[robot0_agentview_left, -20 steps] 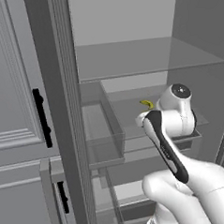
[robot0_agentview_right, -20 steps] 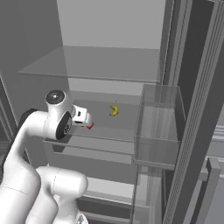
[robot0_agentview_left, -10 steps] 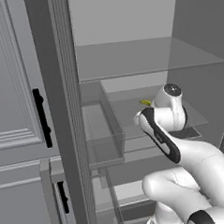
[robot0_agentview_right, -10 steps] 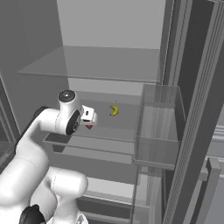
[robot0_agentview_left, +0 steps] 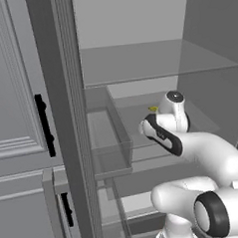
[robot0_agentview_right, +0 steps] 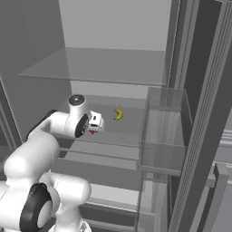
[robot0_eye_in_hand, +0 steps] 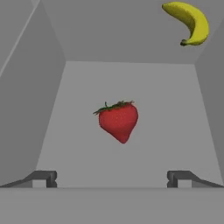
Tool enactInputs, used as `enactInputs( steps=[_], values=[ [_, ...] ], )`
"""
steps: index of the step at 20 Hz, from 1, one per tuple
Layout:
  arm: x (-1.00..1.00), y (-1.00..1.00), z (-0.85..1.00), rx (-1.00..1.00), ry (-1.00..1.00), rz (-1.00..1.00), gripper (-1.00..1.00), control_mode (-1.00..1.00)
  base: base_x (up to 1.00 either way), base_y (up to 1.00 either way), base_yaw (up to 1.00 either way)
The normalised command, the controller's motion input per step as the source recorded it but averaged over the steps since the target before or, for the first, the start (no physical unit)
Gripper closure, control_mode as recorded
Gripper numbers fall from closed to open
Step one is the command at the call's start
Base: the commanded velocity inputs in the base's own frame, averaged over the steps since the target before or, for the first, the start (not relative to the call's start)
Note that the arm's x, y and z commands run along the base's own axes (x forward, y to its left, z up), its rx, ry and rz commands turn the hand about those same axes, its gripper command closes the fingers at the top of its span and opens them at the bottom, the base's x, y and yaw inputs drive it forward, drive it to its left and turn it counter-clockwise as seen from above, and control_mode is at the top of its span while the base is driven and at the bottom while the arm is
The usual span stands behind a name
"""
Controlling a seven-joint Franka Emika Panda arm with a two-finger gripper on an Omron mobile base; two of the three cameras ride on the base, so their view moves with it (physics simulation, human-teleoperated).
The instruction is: Take the strawberry from the fridge and place it on top of the pancake, located on the dining counter.
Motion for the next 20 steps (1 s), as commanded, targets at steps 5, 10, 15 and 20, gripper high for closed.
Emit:
enactInputs(
  steps=[5, 10, 15, 20],
  values=[
    [0.42, 0.00, -0.20, 0.00, 0.02, 0.00, -1.00, -1.00, 0.00, 0.00, 0.00],
    [0.36, 0.00, -0.25, 0.00, 0.00, 0.00, -1.00, -1.00, 0.00, 0.00, 0.00],
    [0.32, 0.00, -0.27, 0.00, 0.00, 0.00, -1.00, -1.00, 0.00, 0.00, 0.00],
    [0.06, 0.00, -0.19, 0.00, 0.00, 0.00, -1.00, -1.00, 0.00, 0.00, 0.00]
  ],
)
